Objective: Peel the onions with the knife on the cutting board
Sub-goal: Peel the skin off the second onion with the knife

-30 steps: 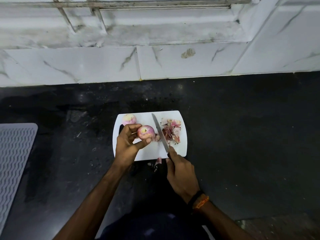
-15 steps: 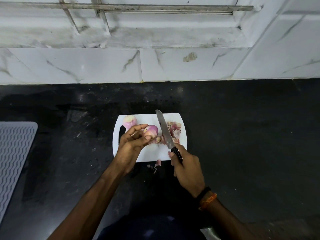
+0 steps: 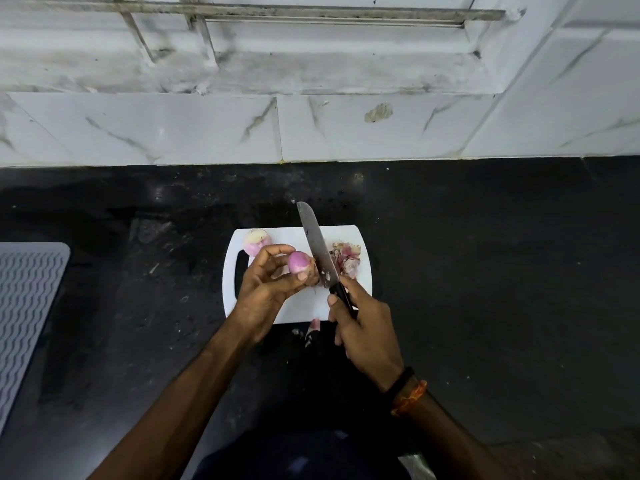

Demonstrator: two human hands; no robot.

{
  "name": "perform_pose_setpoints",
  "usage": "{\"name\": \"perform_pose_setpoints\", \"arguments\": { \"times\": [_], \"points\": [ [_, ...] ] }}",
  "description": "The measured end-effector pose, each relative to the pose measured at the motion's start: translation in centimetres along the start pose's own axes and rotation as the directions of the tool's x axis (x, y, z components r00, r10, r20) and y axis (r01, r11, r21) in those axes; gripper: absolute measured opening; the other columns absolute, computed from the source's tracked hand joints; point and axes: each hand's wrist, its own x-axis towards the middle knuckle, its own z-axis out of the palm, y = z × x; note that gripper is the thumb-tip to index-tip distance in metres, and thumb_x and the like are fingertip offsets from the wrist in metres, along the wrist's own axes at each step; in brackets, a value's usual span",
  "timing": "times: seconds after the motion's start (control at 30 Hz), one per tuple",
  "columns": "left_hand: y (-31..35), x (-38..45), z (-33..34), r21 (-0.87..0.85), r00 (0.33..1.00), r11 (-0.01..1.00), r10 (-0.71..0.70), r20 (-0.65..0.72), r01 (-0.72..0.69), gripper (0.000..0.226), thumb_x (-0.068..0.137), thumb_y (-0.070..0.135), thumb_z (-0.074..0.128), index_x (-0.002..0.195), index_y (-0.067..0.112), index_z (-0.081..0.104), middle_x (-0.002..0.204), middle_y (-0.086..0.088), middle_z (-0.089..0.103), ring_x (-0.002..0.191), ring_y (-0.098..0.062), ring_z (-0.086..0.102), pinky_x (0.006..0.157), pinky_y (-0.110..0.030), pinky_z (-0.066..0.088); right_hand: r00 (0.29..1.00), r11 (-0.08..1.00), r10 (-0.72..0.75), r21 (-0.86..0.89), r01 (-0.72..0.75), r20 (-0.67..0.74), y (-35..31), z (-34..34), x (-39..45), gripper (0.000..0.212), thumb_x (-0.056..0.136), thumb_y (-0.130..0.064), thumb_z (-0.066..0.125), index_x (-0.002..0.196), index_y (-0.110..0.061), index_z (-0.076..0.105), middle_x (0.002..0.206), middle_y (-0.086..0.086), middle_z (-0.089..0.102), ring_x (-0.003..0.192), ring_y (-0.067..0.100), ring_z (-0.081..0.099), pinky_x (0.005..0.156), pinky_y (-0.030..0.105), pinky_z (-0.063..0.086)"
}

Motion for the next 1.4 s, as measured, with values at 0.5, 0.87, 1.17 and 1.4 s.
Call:
{"name": "perform_pose_setpoints", "arguments": {
  "times": [0.5, 0.87, 1.17, 1.4],
  "points": [
    [-2.3, -0.5, -0.2, 0.852, 0.932, 0.417, 0.302, 0.198, -0.316, 0.036, 0.073, 0.005, 0.075, 0.104, 0.016, 0.059, 0.110, 0.004, 0.066, 0.102, -0.016, 0.061, 0.086, -0.027, 0.048, 0.996, 0.973, -0.050, -0.221, 0.064, 0.067, 1.7, 0.3, -0.8, 0.025, 0.103, -0.021, 0.047, 0.126, -0.020, 0.057, 0.083, -0.012, 0.059, 0.068, 0.006, 0.061, 0.070, 0.031, 0.059],
    [-2.1, 0.4, -1.2, 0.893, 0.931, 0.303, 0.255, 0.262, -0.334, 0.028, 0.077, 0.025, 0.073, 0.104, 0.018, 0.066, 0.105, 0.004, 0.066, 0.095, -0.014, 0.060, 0.082, -0.034, 0.055, 0.990, 0.930, -0.133, -0.339, 0.141, 0.046, 2.5, 1.2, -1.0, 0.032, 0.102, -0.023, 0.047, 0.133, -0.017, 0.055, 0.102, -0.002, 0.068, 0.085, 0.008, 0.060, 0.083, 0.033, 0.053],
    [-2.0, 0.2, -0.9, 0.863, 0.936, 0.388, 0.259, 0.237, -0.325, 0.027, 0.084, 0.019, 0.070, 0.111, 0.017, 0.069, 0.104, 0.002, 0.071, 0.091, -0.014, 0.067, 0.083, -0.031, 0.060, 0.988, 0.907, -0.142, -0.392, 0.151, 0.053, 3.2, 1.6, -0.7, 0.035, 0.103, -0.025, 0.045, 0.136, -0.015, 0.052, 0.096, 0.000, 0.067, 0.081, 0.012, 0.060, 0.078, 0.038, 0.054],
    [-2.0, 0.5, -0.9, 0.838, 0.946, 0.459, 0.265, 0.187, -0.294, 0.035, 0.079, 0.008, 0.081, 0.114, 0.009, 0.074, 0.105, 0.008, 0.069, 0.093, -0.007, 0.066, 0.086, -0.017, 0.056, 0.990, 0.903, -0.129, -0.404, 0.144, 0.065, 3.2, 1.7, -0.8, 0.036, 0.104, -0.026, 0.042, 0.137, -0.013, 0.051, 0.098, 0.001, 0.066, 0.084, 0.015, 0.061, 0.081, 0.040, 0.054]
  ]
}}
